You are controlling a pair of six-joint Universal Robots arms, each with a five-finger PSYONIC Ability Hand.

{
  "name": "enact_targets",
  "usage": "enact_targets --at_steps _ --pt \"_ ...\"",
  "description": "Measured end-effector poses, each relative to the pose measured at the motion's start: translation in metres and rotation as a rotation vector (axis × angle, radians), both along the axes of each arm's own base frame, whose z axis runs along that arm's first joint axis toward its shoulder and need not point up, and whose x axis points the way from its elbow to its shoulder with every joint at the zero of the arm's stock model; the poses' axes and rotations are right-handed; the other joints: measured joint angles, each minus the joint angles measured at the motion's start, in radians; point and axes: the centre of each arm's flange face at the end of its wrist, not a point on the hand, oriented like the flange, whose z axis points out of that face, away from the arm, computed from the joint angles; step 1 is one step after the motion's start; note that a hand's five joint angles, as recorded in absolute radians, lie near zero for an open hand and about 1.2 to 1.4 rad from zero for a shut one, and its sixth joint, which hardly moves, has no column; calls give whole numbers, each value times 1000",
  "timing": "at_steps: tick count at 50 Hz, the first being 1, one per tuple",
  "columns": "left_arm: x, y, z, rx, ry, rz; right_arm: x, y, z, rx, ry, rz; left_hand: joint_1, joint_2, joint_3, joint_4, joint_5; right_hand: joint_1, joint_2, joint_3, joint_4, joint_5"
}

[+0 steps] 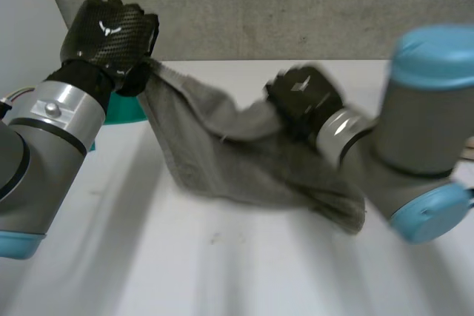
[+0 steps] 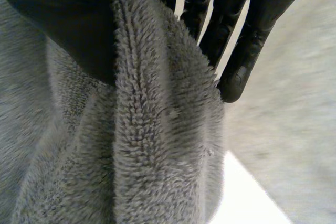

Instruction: Fold the laundry.

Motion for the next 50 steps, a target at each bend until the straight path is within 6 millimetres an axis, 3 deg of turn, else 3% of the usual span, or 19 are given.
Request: enact_targets --at_steps 2,3,4,8,10,13,15,19,22,25,31,32,35,47,50 --pt "2 -4 -6 10 -7 12 12 14 -26 64 51 45 0 0 0 0 0 -244 -312 -306 -306 -288" --pt "3 -6 -10 15 -10 19 15 18 -34 84 65 56 0 0 0 0 0 -262 -334 -338 -331 -313" --pt "5 -9 -13 19 -14 28 18 22 -42 104 79 65 0 0 0 0 0 -484 -564 -570 -553 -535" --pt "10 -21 -25 34 -26 58 19 21 -59 171 70 42 0 0 0 0 0 -750 -898 -914 -909 -884" --pt "11 -24 -27 38 -28 65 15 15 -58 183 47 18 0 0 0 0 0 -753 -905 -922 -913 -889" --pt "15 -31 -31 46 -33 84 -13 -17 -41 212 -72 -105 0 0 0 0 0 -753 -909 -930 -913 -892" --pt "16 -32 -31 47 -33 86 -20 -23 -36 215 -97 -131 0 0 0 0 0 -753 -909 -930 -913 -892" --pt "18 -32 -30 46 -32 91 -67 -53 -17 244 -185 -252 0 0 0 0 0 -753 -909 -930 -913 -892" --pt "18 -30 -27 40 -29 90 -85 -60 -19 272 -161 -282 0 0 0 0 0 -753 -909 -930 -913 -892" --pt "19 -28 -23 31 -24 89 -106 -64 -34 321 -80 -304 0 0 0 0 0 -753 -909 -930 -913 -892" --pt "20 -25 -20 23 -21 89 -116 -66 -60 353 23 -294 0 0 0 0 0 -744 -897 -910 -908 -881" --pt "20 -24 -19 21 -20 88 -117 -67 -76 353 65 -276 0 0 0 0 0 -730 -876 -882 -890 -857" --pt "20 -24 -18 19 -19 88 -113 -70 -96 329 93 -235 0 0 0 0 0 -708 -853 -856 -860 -839" --pt "21 -22 -20 23 -21 88 -98 -88 -133 257 72 -147 0 0 0 0 0 -588 -730 -719 -722 -719" --pt "21 -21 -21 27 -22 87 -96 -94 -140 242 74 -146 0 0 0 0 0 -453 -568 -571 -573 -583"
